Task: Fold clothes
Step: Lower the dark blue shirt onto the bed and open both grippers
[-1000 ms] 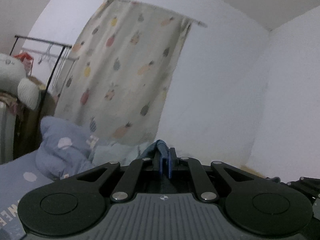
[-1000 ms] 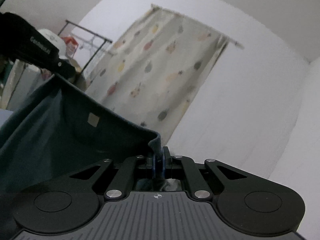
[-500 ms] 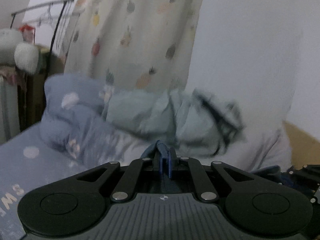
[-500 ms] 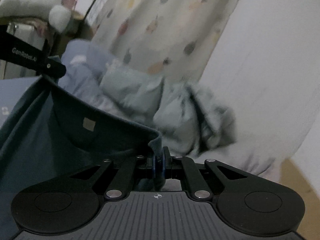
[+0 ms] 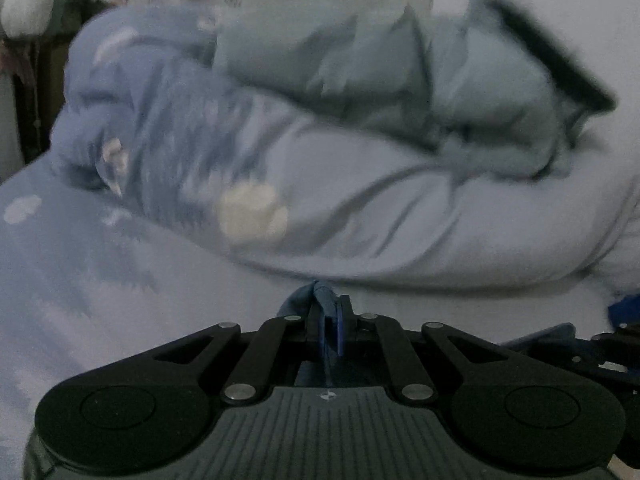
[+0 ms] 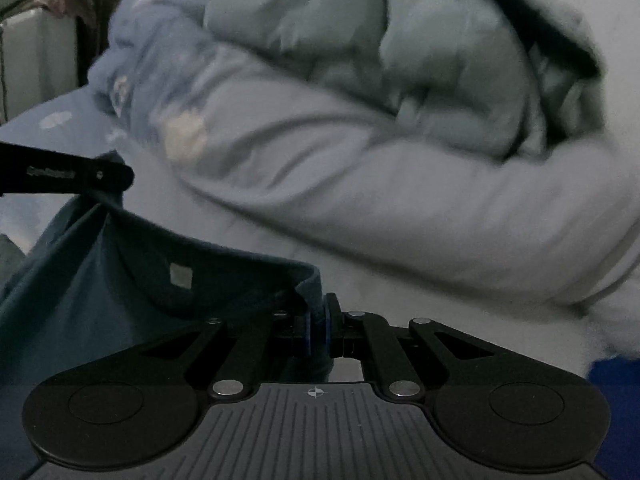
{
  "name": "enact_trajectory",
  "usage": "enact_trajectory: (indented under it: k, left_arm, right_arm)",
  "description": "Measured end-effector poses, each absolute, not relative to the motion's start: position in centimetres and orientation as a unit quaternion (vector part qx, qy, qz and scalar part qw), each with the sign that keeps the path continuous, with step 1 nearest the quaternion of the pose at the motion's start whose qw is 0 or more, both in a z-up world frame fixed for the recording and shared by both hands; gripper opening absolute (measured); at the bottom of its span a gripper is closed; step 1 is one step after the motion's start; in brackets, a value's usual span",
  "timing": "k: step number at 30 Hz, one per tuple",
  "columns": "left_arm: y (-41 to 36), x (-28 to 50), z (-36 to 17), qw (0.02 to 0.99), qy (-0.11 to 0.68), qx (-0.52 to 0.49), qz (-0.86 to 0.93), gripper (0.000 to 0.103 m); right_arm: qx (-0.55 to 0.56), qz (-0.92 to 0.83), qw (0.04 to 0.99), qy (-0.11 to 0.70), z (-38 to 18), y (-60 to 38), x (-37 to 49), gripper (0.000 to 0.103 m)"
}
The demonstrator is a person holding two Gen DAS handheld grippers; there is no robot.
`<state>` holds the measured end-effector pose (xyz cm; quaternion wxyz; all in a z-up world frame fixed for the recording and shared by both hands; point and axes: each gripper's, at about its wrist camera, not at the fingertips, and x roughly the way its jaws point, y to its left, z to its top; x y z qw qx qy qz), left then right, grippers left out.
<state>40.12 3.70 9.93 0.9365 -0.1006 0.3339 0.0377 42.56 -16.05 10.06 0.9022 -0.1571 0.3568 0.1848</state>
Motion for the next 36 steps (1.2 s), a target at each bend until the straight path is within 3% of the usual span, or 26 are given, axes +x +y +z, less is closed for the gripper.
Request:
enact_trajectory:
  k: [7,13,15,16,17,20,21,22,24,27,29,36]
  left_arm:
    - [3.5,42.5,3.3,0.919,0.381,-0.090,0.053,0.009]
    - [3.7,42.1,1.1,0.918,0.381,-0.101,0.043,0.013]
    - [4.1,42.0,1.2,0.918,0.380,-0.110,0.040,0.013]
    - [4.3,41.8,1.5,0.919,0.376,-0.115,0.039,0.015]
    - [4.6,41.7,1.9,0.920,0.371,-0.119,0.037,0.020]
    - [5.2,40.7,3.7,0.927,0.349,-0.138,0.021,0.040]
    - [5.5,40.4,4.3,0.930,0.337,-0.143,0.016,0.057]
    - [5.7,40.1,5.2,0.936,0.320,-0.147,0.016,0.080]
    - [6.6,39.2,7.3,0.949,0.269,-0.166,0.022,0.094]
    - [7.4,38.2,9.8,0.949,0.247,-0.196,0.020,0.098]
    - [7.1,36.4,11.4,0.953,0.241,-0.185,0.015,0.099]
    - [6.9,29.5,16.2,0.968,0.210,-0.137,-0.018,0.101]
  right_arm:
    - [-0.097,0.199,0.885,0.409,2.8,-16.1,45.1,0.008]
    - [-0.016,0.192,0.887,0.420,0.4,-17.5,44.5,0.018]
    - [0.013,0.167,0.897,0.409,0.6,-18.5,44.0,0.043]
    - [0.028,0.151,0.902,0.403,0.7,-19.0,43.7,0.065]
    - [0.043,0.142,0.906,0.397,1.0,-19.6,43.5,0.073]
    - [0.072,0.133,0.911,0.384,2.4,-21.1,42.9,0.080]
    - [0.069,0.126,0.915,0.376,3.0,-21.5,42.3,0.083]
    - [0.063,0.119,0.920,0.367,3.7,-21.9,41.6,0.085]
    - [0.069,0.120,0.925,0.353,5.1,-23.1,40.1,0.088]
    - [0.078,0.126,0.926,0.346,7.2,-24.7,37.4,0.093]
    - [0.075,0.127,0.928,0.343,8.8,-25.7,36.0,0.103]
    - [0.072,0.114,0.934,0.332,13.4,-29.4,29.4,0.103]
